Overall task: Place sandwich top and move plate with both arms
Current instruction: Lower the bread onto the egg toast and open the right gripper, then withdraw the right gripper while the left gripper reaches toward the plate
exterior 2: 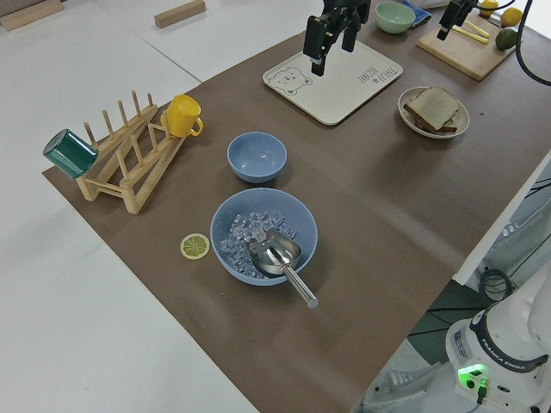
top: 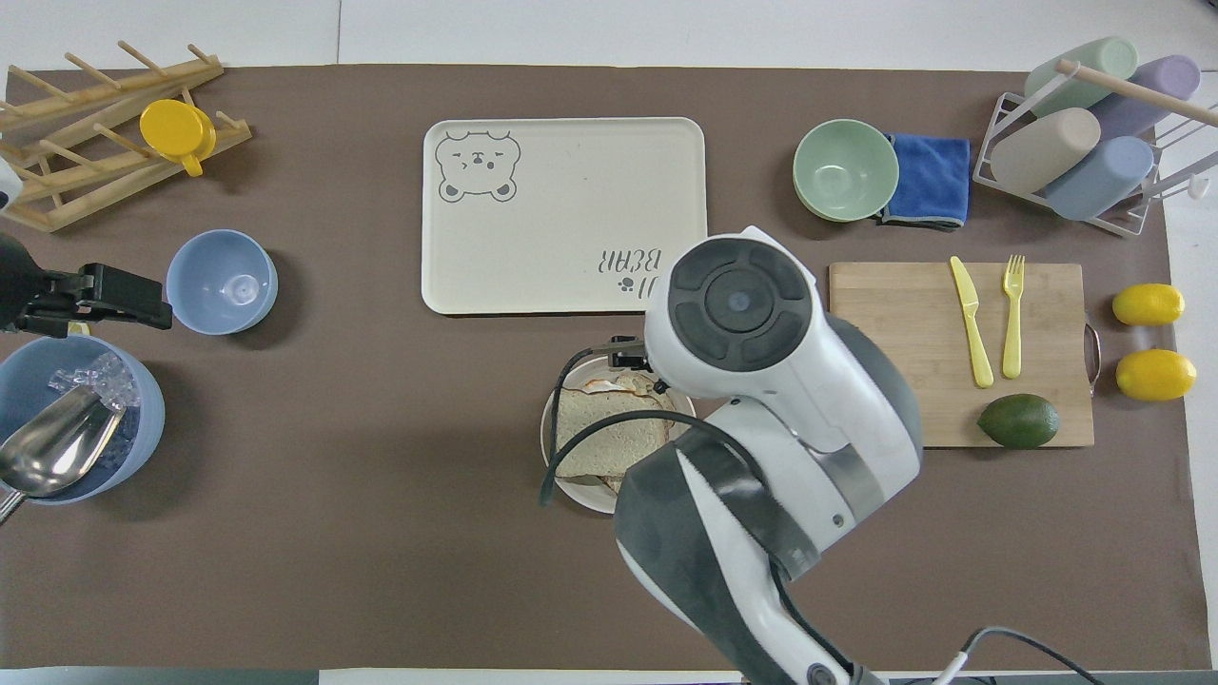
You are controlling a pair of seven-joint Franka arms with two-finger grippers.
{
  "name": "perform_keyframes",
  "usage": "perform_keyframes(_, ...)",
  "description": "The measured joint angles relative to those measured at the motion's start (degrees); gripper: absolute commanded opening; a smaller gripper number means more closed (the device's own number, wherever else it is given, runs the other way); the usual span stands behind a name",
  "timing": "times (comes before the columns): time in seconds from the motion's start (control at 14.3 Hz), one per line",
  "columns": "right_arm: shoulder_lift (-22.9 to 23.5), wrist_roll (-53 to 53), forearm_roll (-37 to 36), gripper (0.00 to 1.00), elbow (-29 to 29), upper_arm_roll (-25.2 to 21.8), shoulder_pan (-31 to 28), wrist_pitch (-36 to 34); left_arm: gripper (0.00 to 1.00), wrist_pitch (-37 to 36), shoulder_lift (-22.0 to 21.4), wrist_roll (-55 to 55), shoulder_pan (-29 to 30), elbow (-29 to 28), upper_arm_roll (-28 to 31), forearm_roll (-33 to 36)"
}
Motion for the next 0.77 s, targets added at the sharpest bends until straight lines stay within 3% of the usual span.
perform_keyframes(0.21, -0.9, -4.0, 4.3, 1.0, 2.6, -0.2, -8.8, -5.8, 1.0, 2.5, -0.8, -0.1, -0.1, -3.1, -0.2, -0.3)
perform_keyframes(0.42, -2.4, -10.8, 5.4, 1.0, 6.9, -0.4, -15.5, -16.0, 1.0, 7.7, -2.5, -0.4, -0.3, -8.8, -0.7, -2.4)
perform_keyframes(0.56, -4.4, -16.5, 5.4, 1.0, 8.6, -1.4, -17.5, -20.2, 1.0, 11.0, -2.8, -1.9, -1.6, -11.3, -1.1, -3.1)
perform_keyframes(0.77, -7.4, -26.5, 5.4, 1.0, 8.8, -8.8, -15.1, -22.1, 1.0, 17.3, -2.7, -4.0, -4.6, -15.5, -1.4, -4.4)
